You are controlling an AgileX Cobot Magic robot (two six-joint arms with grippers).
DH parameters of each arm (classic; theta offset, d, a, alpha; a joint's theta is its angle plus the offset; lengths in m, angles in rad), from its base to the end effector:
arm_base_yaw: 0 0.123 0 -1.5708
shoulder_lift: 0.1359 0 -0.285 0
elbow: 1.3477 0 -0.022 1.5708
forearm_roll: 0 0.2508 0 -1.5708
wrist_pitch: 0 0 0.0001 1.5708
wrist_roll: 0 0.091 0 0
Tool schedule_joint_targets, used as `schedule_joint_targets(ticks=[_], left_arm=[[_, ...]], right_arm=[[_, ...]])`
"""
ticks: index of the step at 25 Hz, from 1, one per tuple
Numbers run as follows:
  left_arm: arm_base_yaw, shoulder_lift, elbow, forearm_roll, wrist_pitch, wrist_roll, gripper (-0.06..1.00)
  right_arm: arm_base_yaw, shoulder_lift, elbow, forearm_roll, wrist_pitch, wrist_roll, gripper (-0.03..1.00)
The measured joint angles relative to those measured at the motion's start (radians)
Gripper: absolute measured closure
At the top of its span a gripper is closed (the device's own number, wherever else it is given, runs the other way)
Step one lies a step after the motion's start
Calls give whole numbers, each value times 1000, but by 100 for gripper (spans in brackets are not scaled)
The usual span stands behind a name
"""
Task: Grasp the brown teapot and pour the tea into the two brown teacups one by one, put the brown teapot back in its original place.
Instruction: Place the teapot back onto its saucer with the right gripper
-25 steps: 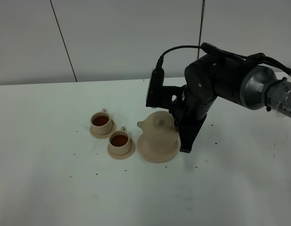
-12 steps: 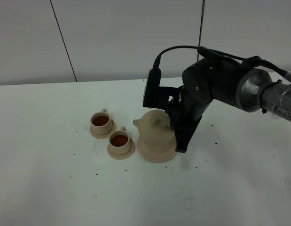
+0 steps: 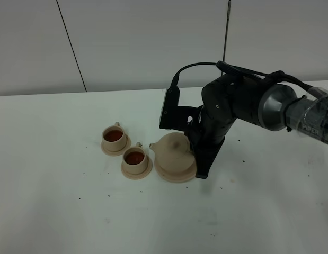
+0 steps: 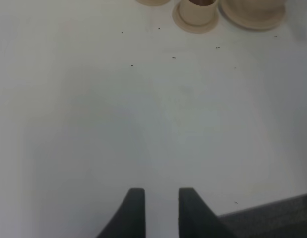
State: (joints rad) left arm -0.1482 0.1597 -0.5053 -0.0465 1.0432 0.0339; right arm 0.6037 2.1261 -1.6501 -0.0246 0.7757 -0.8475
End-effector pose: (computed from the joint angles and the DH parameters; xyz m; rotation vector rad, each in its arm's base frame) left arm 0.0195 -0.0066 0.2790 0.1958 2.1740 -0.1220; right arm 0.3779 0.2587 0.1843 -1.8320 2.0364 -0.0970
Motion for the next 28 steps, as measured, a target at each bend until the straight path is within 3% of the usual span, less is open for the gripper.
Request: schedule_joint_targets(ticks=[28], left_arm=[[0, 0, 0, 0, 0, 0, 71]], right_arm=[[0, 33, 0, 0, -21, -15, 87]])
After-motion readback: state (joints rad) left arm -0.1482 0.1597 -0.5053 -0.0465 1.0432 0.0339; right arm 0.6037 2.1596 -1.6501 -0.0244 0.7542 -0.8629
